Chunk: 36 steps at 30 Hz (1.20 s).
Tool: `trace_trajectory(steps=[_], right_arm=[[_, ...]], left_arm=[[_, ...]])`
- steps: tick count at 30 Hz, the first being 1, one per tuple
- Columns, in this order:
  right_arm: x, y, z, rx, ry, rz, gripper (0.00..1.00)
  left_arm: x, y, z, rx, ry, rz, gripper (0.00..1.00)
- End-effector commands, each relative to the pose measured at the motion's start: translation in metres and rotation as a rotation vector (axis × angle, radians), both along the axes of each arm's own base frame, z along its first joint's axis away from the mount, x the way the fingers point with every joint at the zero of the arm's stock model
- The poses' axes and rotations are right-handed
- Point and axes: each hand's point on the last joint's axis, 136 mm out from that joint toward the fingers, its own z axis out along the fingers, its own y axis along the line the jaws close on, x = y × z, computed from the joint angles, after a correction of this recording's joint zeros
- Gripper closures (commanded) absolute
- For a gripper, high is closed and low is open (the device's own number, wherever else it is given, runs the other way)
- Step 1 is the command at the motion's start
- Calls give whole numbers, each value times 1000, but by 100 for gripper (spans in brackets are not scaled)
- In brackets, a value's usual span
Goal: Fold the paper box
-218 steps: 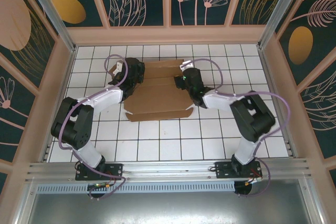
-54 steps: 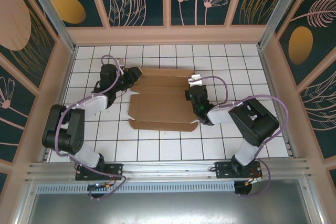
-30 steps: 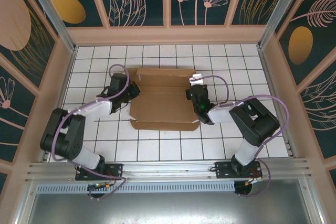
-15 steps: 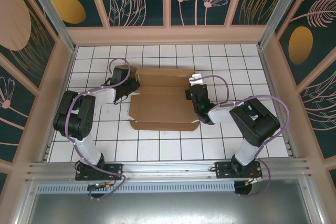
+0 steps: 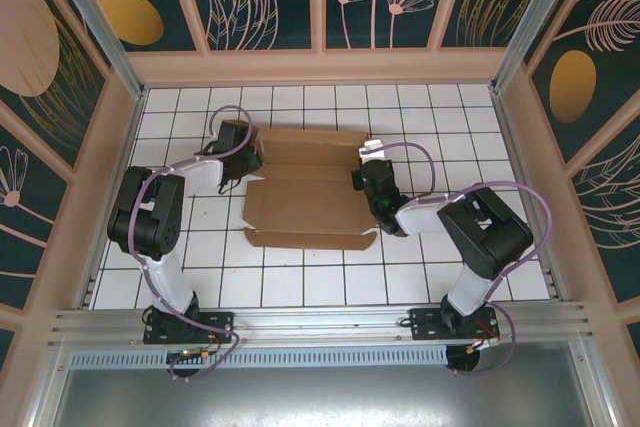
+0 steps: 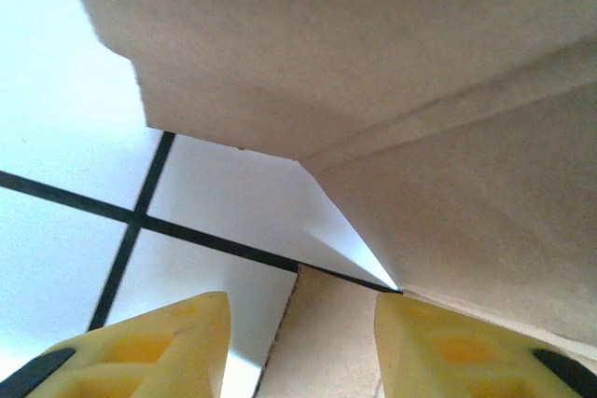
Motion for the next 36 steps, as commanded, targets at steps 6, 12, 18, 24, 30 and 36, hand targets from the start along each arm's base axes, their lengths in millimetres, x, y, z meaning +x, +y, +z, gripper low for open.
trace_trajectory(steps=[6,12,18,24,30,36], right_arm=[[-4,7,-9,3,49,35,100],[-3,8,-9,7,52,39,100],[-2,10,-9,11,54,38,100],[-1,10,-10,5,62,37,100],[-1,9,-13,-5,66,32,100],[2,0,-10,-15,63,-10,100]], left_arm=[[-1,-14,-12,-63,17,-71,56],[2,-39,5,-208,-19,-128,57],[4,-61,42,-350,-111,-190,57],[-2,-96,25,-535,-63,-266,57],[-12,-121,-6,-547,21,-293,57],[-10,-106,27,-477,-54,-261,57]])
